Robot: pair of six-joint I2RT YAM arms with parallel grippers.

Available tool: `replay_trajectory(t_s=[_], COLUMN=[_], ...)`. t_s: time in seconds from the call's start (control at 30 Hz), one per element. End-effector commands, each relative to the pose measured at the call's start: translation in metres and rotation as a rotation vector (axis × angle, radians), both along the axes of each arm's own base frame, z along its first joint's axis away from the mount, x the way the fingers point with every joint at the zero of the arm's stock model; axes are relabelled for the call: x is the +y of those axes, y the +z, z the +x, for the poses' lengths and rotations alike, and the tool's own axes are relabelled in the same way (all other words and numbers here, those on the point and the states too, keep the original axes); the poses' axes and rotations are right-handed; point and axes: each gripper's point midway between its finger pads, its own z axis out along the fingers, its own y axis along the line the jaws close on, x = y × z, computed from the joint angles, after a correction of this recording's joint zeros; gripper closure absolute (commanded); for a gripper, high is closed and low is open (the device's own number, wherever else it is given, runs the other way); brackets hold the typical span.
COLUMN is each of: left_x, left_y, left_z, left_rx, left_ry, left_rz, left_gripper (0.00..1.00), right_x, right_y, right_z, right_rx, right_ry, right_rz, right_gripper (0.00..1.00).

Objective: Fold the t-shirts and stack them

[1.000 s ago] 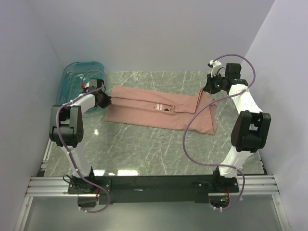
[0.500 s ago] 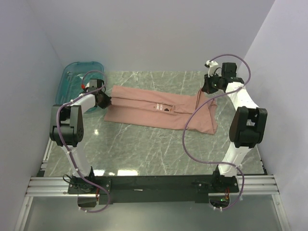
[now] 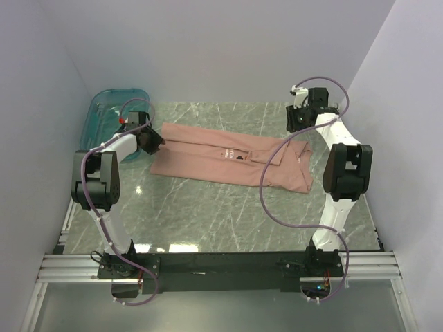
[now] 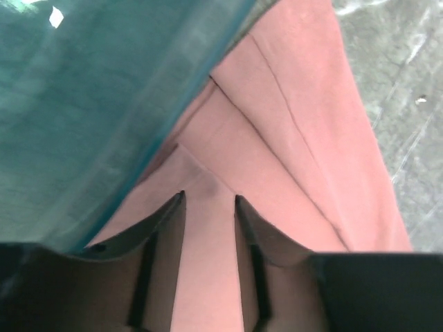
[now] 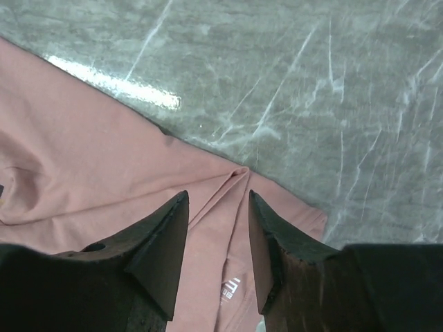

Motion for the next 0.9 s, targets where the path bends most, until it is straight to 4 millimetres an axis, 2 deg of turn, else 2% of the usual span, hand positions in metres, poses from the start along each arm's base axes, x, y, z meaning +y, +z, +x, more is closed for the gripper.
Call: replay_trajectory(t_s=[0.0, 0.07, 0.13, 0.2, 0.27, 0.37, 0.43, 0.47, 0.53, 0.6, 0.7, 0.8, 0.83, 0.87], left_x=[-0.010, -0.014, -0.019, -0.026, -0.030, -0.039, -0.043, -0.044, -0.046, -0.046, -0.041, -0.029, -0.025, -0.017], left_y=[0.040, 0.050, 0.061, 0.072, 0.083, 0.102, 0.117, 0.122, 0.139, 0.152, 0.182, 0.204, 0.218, 0.217], left_z=[0.015, 0.017, 0.018, 0.019, 0.017, 0.013, 0.008, 0.006, 0.000, -0.004, -0.016, -0.034, -0.044, -0.051], left_rx=[-0.118, -0.146, -0.176, -0.214, -0.249, -0.308, -0.348, -0.358, -0.397, -0.421, -0.470, -0.495, -0.526, -0.513], left_ry=[-0.060, -0.085, -0.117, -0.154, -0.184, -0.233, -0.264, -0.273, -0.299, -0.314, -0.344, -0.355, -0.365, -0.347], left_rz=[-0.024, -0.035, -0.046, -0.071, -0.081, -0.103, -0.111, -0.110, -0.101, -0.084, -0.025, 0.077, 0.124, 0.161], left_gripper=[0.56, 0.50, 0.46, 0.44, 0.36, 0.30, 0.28, 0.27, 0.27, 0.27, 0.26, 0.25, 0.24, 0.23], right_x=[0.000, 0.007, 0.034, 0.049, 0.062, 0.070, 0.069, 0.070, 0.073, 0.066, 0.063, 0.061, 0.057, 0.056], right_y=[0.039, 0.042, 0.045, 0.038, 0.035, 0.015, 0.011, 0.000, -0.002, -0.009, -0.014, -0.019, -0.021, -0.022], right_z=[0.004, -0.010, -0.039, -0.065, -0.083, -0.109, -0.112, -0.117, -0.115, -0.113, -0.112, -0.113, -0.112, -0.111], right_rx=[-0.096, -0.076, -0.020, 0.027, 0.056, 0.098, 0.091, 0.110, 0.094, 0.095, 0.095, 0.100, 0.099, 0.101], right_ry=[-0.014, 0.094, 0.247, 0.325, 0.390, 0.461, 0.469, 0.468, 0.467, 0.429, 0.407, 0.404, 0.396, 0.394], right_rz=[0.031, 0.052, 0.168, 0.220, 0.269, 0.217, 0.160, 0.111, 0.059, -0.013, -0.092, -0.145, -0.168, -0.180], right_gripper=[0.53, 0.53, 0.53, 0.55, 0.55, 0.55, 0.55, 0.55, 0.54, 0.53, 0.53, 0.53, 0.53, 0.53])
